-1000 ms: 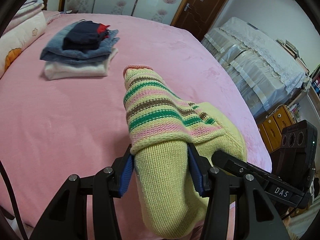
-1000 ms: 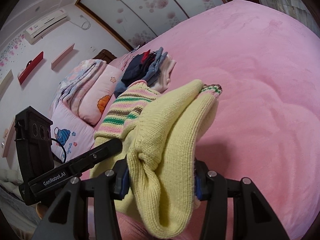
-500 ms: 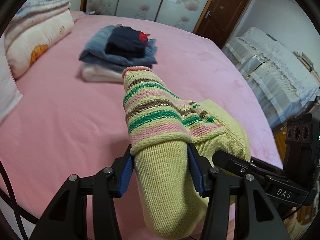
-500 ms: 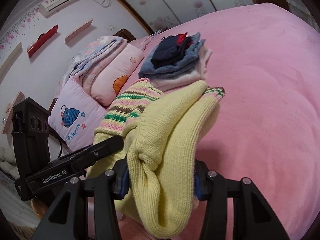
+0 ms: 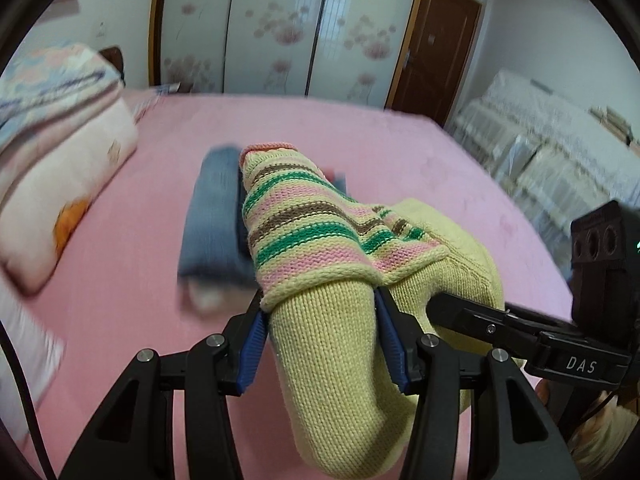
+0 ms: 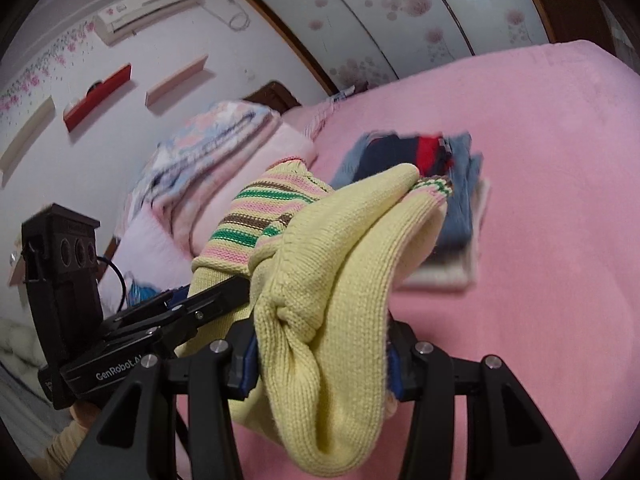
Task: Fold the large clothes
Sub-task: 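Carry the bundle with both tools onto the stack of folded jeans, then open both tools and release the bundle on the stack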
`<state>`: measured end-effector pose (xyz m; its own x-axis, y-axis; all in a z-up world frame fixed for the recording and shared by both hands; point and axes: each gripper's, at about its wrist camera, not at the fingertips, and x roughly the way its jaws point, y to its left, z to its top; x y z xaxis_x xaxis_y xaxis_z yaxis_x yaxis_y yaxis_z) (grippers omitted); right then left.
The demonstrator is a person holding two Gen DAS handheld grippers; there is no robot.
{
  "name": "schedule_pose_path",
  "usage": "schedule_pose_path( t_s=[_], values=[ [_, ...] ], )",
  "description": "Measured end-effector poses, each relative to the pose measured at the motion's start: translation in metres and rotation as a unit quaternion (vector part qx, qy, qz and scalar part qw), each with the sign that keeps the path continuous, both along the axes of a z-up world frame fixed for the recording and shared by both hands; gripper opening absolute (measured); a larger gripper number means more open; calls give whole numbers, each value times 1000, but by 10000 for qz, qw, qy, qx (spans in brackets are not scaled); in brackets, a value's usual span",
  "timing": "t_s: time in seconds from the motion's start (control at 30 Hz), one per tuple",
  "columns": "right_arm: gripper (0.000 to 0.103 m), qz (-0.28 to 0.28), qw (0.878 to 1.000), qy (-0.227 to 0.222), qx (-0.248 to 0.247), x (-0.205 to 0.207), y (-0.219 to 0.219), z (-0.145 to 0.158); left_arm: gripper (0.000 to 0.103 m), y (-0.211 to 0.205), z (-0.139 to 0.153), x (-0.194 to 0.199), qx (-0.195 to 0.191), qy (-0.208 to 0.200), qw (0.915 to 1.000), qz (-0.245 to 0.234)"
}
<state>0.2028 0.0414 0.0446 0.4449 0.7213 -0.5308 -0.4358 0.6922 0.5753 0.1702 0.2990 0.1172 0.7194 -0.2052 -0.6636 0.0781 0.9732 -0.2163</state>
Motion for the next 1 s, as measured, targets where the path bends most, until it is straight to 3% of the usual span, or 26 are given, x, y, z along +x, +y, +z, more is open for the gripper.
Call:
schedule_pose_path(
  t_s=[0.13,0.23,0.3,0.37,0.4,0.43,0.47,0.5,0.53,0.73,1.0],
  values=[
    [49,-234,9988,-290,312,82,17,9,50,24,6,75,-59,-369,9993,14],
    [52,-501,9972,-441,341,136,29,1,52,43,-12,138,-334,-310,9989,52],
    [53,-652,9964,-477,242,165,38,-15,53,55,-40,177,-501,-101,9984,253],
    [56,-790,9966,-229,-36,191,48,-42,54,61,-76,208,-228,264,9973,642],
    [57,-810,9960,88,-357,205,56,-67,62,62,-90,217,-112,413,9964,731],
    [61,-795,9952,249,-518,210,60,-81,67,62,-100,219,-131,446,9960,764],
    [66,-771,9948,309,-582,212,62,-92,79,63,-106,218,-169,321,9960,817],
    [77,-859,9944,203,-589,209,60,-98,91,65,-109,216,-120,182,9953,944],
    [88,-945,9935,144,-610,207,57,-97,93,65,-110,215,-88,135,9948,1008],
    [89,-718,9922,73,-1012,197,45,-85,93,61,-100,200,197,160,9945,1021],
    [89,-667,9913,-227,-1112,138,9,-31,93,29,-41,123,806,-251,9894,1179]
  ],
)
